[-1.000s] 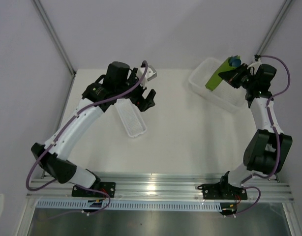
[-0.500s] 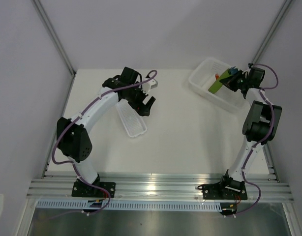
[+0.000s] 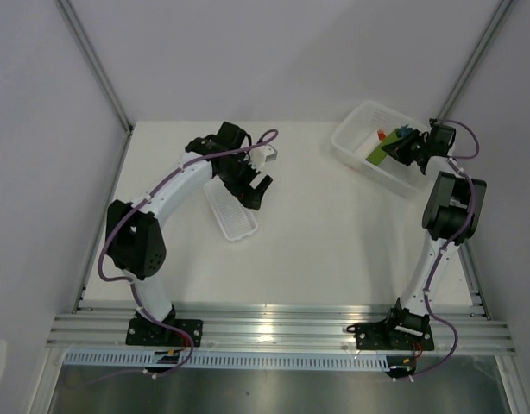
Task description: Place the utensils on the paper napkin and roll it up
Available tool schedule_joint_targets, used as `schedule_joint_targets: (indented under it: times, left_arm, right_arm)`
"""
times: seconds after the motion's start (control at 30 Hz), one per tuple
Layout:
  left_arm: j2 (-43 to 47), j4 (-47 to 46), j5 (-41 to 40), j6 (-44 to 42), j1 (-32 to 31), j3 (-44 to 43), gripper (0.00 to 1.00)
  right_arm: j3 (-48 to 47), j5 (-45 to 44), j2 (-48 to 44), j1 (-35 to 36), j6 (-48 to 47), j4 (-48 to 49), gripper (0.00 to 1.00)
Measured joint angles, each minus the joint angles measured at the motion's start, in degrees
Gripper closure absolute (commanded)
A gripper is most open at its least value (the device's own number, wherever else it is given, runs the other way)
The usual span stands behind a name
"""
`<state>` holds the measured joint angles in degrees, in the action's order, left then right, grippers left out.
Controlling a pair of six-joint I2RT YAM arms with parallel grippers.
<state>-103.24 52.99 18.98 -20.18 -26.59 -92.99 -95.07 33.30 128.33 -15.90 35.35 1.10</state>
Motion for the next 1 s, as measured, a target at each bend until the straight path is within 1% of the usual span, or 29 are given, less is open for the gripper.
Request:
schedule_joint_targets:
  times: [0.3, 0.43, 0.57, 0.7, 0.73, 0.77, 0.83, 0.93, 1.0]
  left_arm:
    - [-1.14, 0.33, -0.35, 0.04, 0.44, 0.33, 0.01]
    - [-1.60, 0.37, -0.33, 0.13, 0.85, 0.33, 0.00]
    - [-2.40, 0.46, -0.09, 0.13, 1.29, 0.33, 0.01]
    - [-3.67, 1.27, 0.55, 0.15, 1.77, -0.17, 0.00]
    - [-4.07, 1.49, 0.68, 0.15, 1.88, -0.50, 0.01]
    - [-4.37, 1.62, 0.68, 0.15, 1.99, -0.81, 0.00]
    - [-4.92, 1.92, 0.66, 0.13, 2.21, -1.70, 0.00]
    - [-5.03, 2.16, 0.59, 0.13, 2.64, -2.69, 0.00]
    - [-5.03, 2.23, 0.59, 0.13, 3.04, -3.28, 0.00]
  right_arm:
    - [-0.04, -2.91, 1.70, 0.31, -1.97, -2.58, 1.00]
    - [-2.36, -3.65, 4.70, 0.52, -2.38, -4.61, 1.00]
    - [-3.06, -4.42, 5.29, 0.68, -2.01, -6.36, 1.00]
    - [-5.92, -6.08, 6.12, 1.51, -2.91, -9.53, 1.00]
    - [-6.51, -6.56, 6.38, 1.68, -3.02, -10.08, 0.98]
    - [-7.13, -7.54, 6.67, 1.95, -2.97, -10.93, 0.92]
    - [-7.72, -9.35, 6.78, 2.29, -2.78, -12.09, 0.88]
    - [-8.13, -12.28, 6.78, 2.71, -2.56, -13.31, 0.85]
    - [-8.22, -13.57, 6.78, 2.93, -2.32, -13.77, 0.77]
